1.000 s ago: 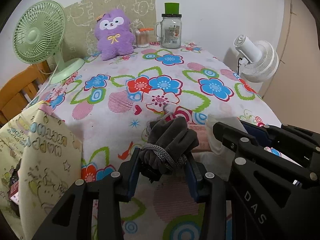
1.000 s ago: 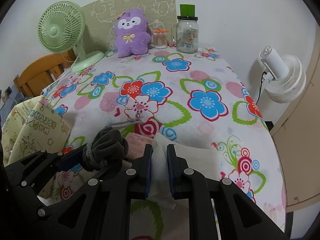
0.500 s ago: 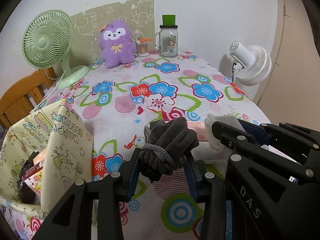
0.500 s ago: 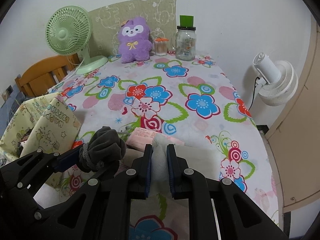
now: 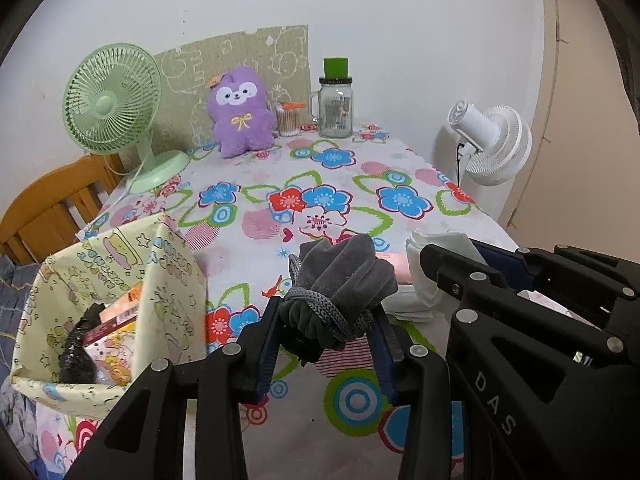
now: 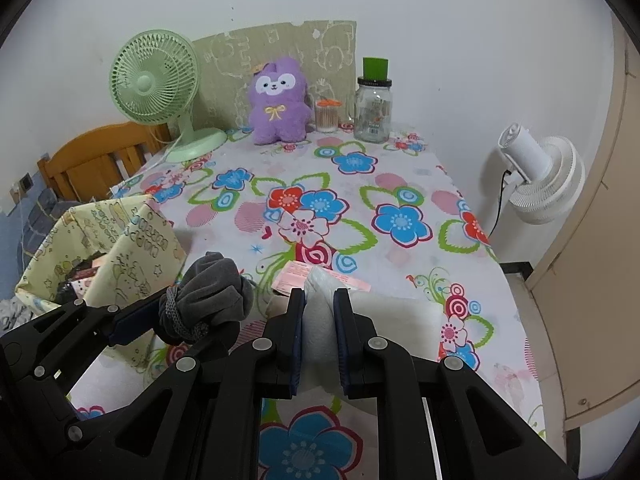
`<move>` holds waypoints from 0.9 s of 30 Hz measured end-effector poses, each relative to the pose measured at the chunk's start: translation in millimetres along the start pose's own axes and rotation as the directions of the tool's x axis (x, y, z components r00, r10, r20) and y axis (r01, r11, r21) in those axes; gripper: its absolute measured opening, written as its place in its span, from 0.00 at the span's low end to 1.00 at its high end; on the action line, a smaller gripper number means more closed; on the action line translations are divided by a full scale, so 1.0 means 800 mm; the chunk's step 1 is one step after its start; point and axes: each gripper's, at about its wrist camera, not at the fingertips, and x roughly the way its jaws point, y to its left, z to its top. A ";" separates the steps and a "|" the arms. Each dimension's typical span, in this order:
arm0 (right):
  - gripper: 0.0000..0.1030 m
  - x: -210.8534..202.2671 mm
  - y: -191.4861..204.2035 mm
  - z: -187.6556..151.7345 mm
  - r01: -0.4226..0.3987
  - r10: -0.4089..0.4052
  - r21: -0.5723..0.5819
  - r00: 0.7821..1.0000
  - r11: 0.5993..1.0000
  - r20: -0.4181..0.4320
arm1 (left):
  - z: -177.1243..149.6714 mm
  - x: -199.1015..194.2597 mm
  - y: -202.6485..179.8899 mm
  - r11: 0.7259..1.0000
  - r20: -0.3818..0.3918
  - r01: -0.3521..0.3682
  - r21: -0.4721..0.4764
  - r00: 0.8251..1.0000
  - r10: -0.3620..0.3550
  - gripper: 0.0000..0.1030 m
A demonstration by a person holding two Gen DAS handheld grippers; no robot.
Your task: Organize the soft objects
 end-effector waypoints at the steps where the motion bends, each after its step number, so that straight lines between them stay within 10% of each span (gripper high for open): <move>1: 0.16 -0.004 0.001 0.000 0.002 -0.002 0.000 1.000 1.000 0.005 | 0.000 -0.006 0.000 1.000 0.007 0.000 0.001 1.000 0.000 0.40; 27: 0.16 -0.086 0.029 0.025 0.008 -0.006 -0.021 0.996 1.000 0.086 | 0.020 -0.089 0.010 1.000 0.104 -0.006 0.023 0.995 0.004 0.40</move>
